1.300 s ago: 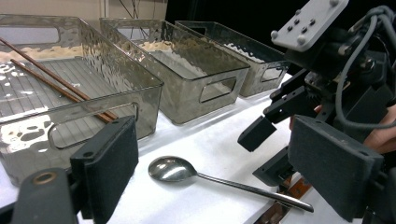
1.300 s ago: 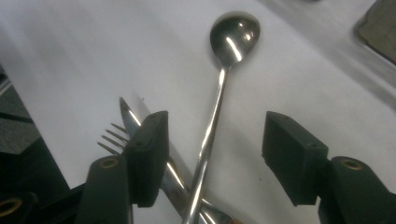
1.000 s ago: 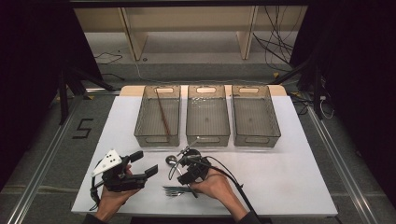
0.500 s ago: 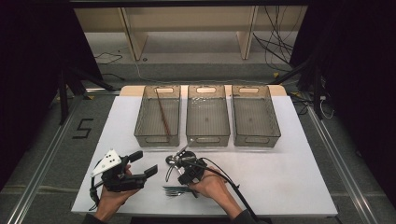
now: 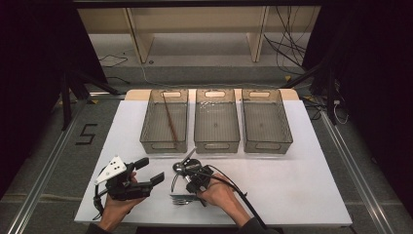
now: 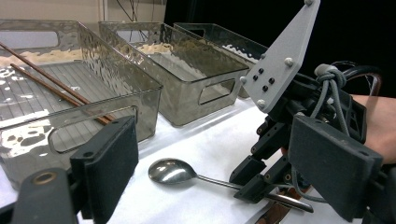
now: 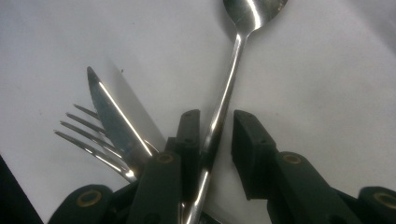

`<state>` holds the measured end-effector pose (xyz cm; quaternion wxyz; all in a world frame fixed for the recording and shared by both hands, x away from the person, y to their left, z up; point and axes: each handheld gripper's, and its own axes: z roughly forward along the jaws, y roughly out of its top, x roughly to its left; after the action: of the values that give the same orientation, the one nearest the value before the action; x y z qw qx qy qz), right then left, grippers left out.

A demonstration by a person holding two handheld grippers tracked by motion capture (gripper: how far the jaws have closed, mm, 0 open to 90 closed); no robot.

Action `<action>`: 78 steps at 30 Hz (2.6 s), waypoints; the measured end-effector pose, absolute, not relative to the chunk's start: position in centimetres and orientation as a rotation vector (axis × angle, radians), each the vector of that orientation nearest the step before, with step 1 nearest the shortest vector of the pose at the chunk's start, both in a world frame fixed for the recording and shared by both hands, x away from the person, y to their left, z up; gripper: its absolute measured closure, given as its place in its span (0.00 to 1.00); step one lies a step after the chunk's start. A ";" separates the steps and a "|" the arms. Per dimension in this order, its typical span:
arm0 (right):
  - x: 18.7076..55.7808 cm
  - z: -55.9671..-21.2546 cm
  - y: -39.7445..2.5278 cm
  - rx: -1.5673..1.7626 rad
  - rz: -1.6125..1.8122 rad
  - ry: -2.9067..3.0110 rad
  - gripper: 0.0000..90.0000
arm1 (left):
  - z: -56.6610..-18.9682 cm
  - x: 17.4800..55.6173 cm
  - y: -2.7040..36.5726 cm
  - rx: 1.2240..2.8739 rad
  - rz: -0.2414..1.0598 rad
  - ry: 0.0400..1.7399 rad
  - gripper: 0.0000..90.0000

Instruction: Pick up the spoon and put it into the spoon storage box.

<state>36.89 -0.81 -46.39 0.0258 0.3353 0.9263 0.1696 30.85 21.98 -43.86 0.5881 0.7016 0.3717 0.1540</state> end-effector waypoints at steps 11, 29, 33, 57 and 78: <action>37.1 -46.3 -0.5 1.018 0.477 2.871 0.87 | -43.9 30.9 21.9 1.633 0.358 0.866 0.17; 37.7 -45.8 -1.0 1.075 0.599 2.895 1.00 | -43.8 30.9 22.0 1.633 0.359 0.866 0.17; 37.9 -45.1 -1.4 1.082 0.653 2.878 1.00 | -43.8 30.9 22.0 1.633 0.360 0.866 0.17; 41.8 -39.2 -5.9 1.164 0.988 2.648 1.00 | -43.9 30.9 22.0 1.634 0.360 0.866 0.17; 46.2 -36.7 -7.8 1.282 1.052 2.496 1.00 | -43.9 30.9 22.1 1.632 0.360 0.866 0.17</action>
<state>46.21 -7.82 -36.72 0.0725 0.4268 0.8307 0.3501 30.88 22.07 -43.85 0.5889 0.7008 0.3717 0.1546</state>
